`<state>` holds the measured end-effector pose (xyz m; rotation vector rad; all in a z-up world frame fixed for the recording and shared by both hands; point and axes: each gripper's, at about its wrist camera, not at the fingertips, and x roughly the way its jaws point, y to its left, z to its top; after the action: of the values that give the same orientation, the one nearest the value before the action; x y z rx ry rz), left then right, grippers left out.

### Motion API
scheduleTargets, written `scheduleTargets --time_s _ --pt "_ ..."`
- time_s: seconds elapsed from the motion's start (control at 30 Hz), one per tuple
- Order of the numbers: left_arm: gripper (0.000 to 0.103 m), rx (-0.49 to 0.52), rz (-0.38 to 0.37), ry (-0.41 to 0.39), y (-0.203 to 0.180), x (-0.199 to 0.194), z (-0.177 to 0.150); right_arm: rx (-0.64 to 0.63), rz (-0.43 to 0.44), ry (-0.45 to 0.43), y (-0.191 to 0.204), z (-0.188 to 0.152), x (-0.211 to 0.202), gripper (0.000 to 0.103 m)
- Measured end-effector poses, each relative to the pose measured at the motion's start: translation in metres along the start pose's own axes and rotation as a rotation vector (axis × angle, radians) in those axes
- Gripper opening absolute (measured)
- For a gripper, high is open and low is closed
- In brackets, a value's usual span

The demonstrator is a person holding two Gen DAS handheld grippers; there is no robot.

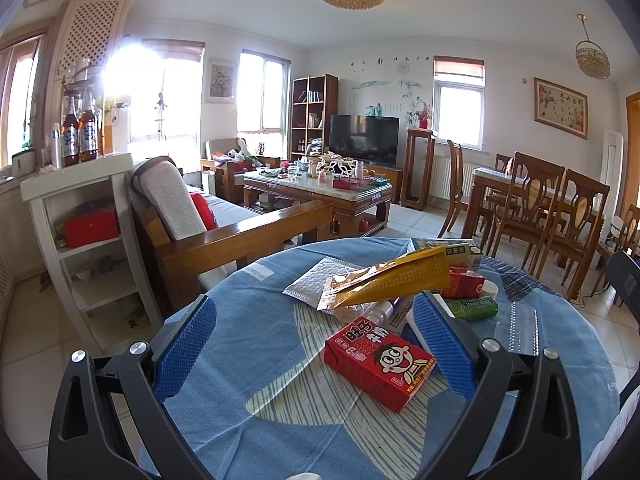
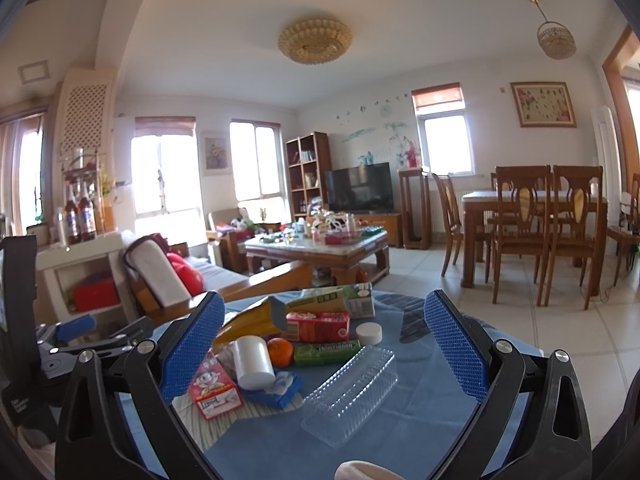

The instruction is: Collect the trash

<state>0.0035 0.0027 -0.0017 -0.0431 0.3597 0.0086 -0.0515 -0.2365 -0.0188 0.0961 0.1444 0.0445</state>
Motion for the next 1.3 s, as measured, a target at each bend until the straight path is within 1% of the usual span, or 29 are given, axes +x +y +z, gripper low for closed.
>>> scheduleTargets --time_s 0.53,0.67,0.77,0.83,0.87,0.9,0.93,0.97,1.0,1.03,1.1,1.2,1.27,1.3 --pt "0.098 -0.006 -0.001 0.0 0.0 0.0 0.001 0.004 0.001 0.003 0.0 0.0 0.0 0.099" --pt "0.098 -0.008 0.0 0.001 0.0 0.0 0.001 0.022 0.005 0.015 -0.004 -0.001 0.002 0.099" --pt "0.098 -0.021 -0.005 0.014 0.004 0.002 -0.002 0.065 0.025 0.046 -0.011 -0.002 0.008 0.099" --pt "0.098 -0.056 -0.044 0.049 0.012 0.008 -0.003 0.122 0.049 0.092 -0.022 -0.003 0.016 0.099" --pt "0.098 -0.086 -0.097 0.087 0.019 0.014 -0.003 0.148 0.059 0.121 -0.027 -0.004 0.02 0.099" --pt "0.098 -0.118 -0.152 0.134 0.027 0.022 -0.004 0.17 0.063 0.173 -0.034 -0.005 0.027 0.099" --pt "0.098 -0.135 -0.184 0.165 0.033 0.028 -0.004 0.177 0.059 0.226 -0.038 -0.008 0.035 0.099" --pt "0.098 -0.152 -0.231 0.212 0.04 0.037 -0.005 0.176 0.047 0.296 -0.043 -0.011 0.044 0.099" --pt "0.098 -0.159 -0.264 0.255 0.046 0.045 -0.005 0.174 0.036 0.347 -0.046 -0.013 0.05 0.099" --pt "0.098 -0.156 -0.278 0.283 0.049 0.05 -0.004 0.184 0.029 0.41 -0.052 -0.016 0.059 0.099" --pt "0.098 -0.129 -0.308 0.336 0.055 0.063 0.001 0.237 0.039 0.494 -0.063 -0.023 0.072 0.099" --pt "0.098 -0.073 -0.327 0.357 0.056 0.075 0.013 0.324 0.071 0.553 -0.074 -0.03 0.083 0.099" --pt "0.098 -0.007 -0.35 0.378 0.049 0.085 0.022 0.362 0.084 0.596 -0.076 -0.034 0.092 0.099" --pt "0.098 0.041 -0.373 0.38 0.042 0.09 0.026 0.372 0.091 0.611 -0.076 -0.035 0.096 0.099"
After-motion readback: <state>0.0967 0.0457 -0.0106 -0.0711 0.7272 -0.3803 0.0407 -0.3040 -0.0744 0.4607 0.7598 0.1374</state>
